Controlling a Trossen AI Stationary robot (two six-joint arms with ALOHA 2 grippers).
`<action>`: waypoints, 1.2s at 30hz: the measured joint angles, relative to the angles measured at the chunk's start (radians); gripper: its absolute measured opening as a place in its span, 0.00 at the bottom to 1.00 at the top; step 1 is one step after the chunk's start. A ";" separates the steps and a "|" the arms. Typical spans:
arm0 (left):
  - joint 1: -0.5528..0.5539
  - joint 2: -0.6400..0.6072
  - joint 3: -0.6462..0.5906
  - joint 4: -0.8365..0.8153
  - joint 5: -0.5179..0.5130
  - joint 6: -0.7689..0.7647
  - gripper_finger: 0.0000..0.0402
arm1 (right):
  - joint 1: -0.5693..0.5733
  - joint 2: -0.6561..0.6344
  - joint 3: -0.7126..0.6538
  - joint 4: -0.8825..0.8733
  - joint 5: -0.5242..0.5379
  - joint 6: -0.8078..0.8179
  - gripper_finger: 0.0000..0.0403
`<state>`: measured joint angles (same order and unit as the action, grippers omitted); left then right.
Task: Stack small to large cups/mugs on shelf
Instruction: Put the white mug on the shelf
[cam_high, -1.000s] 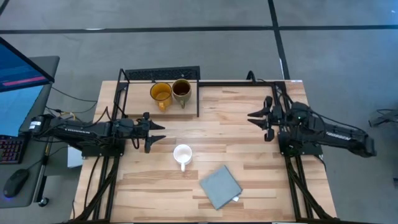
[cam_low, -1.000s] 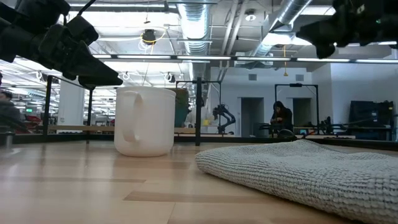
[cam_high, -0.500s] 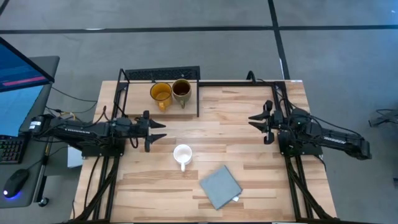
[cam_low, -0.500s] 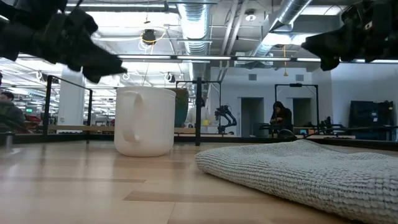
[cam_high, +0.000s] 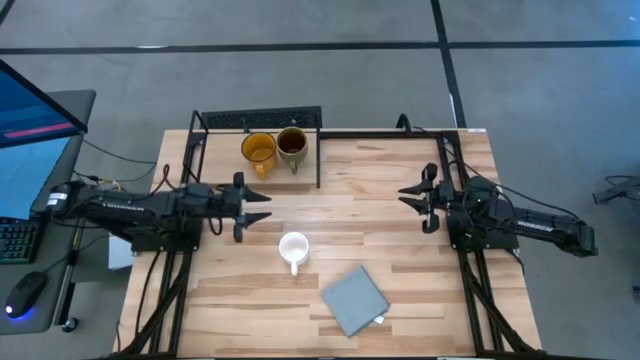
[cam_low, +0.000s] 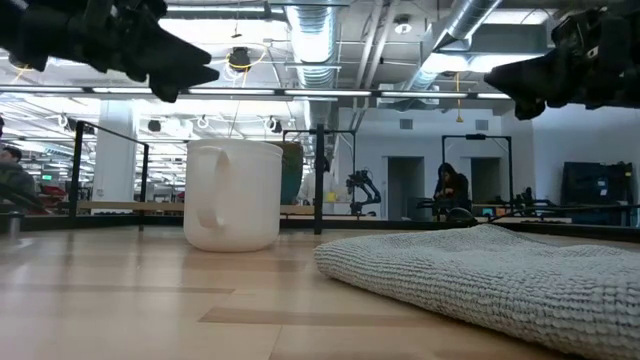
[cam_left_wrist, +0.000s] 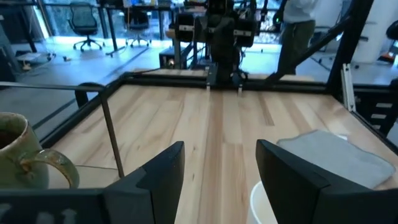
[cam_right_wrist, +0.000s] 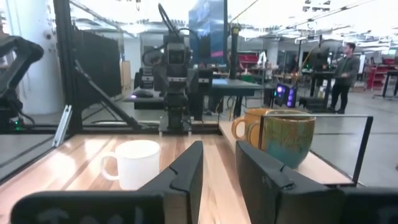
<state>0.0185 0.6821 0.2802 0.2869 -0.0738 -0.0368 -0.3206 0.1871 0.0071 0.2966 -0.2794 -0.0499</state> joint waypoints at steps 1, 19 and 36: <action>0.000 0.011 0.016 -0.020 0.000 0.002 0.47 | 0.000 0.001 0.000 -0.001 0.000 -0.003 0.29; 0.000 0.439 0.575 -0.686 0.097 0.050 0.47 | 0.000 0.002 -0.001 -0.061 0.000 0.005 0.29; -0.032 0.873 0.932 -1.063 0.176 -0.046 0.47 | 0.000 0.002 -0.001 -0.125 0.000 0.007 0.29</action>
<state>-0.0132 1.5550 1.2121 -0.7761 0.1018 -0.0831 -0.3210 0.1894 0.0059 0.1717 -0.2790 -0.0432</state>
